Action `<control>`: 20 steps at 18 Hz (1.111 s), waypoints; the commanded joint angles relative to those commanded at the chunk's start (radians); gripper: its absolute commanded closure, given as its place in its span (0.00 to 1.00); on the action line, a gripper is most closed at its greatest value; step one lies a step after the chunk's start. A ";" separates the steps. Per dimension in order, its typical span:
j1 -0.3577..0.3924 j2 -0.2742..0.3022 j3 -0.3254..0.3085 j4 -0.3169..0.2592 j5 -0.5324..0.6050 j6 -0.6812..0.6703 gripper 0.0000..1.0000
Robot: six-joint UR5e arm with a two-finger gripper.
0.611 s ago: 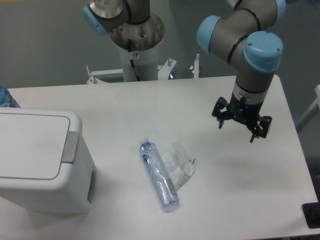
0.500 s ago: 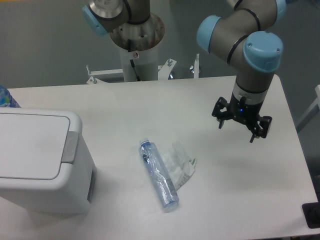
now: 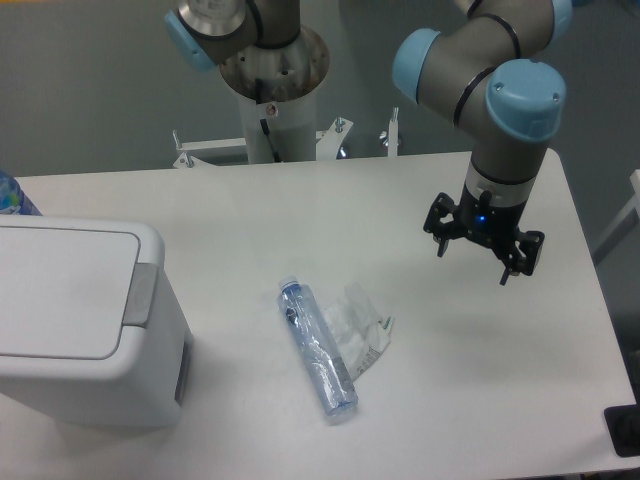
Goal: Open the trash can
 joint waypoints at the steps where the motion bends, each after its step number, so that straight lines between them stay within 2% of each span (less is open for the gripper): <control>1: -0.003 0.000 0.000 0.003 -0.002 0.000 0.00; 6: -0.038 0.006 0.002 0.006 -0.021 -0.095 0.00; 12: -0.094 0.014 0.017 0.008 -0.049 -0.355 0.00; 20: -0.113 0.011 0.028 0.089 -0.126 -0.517 0.00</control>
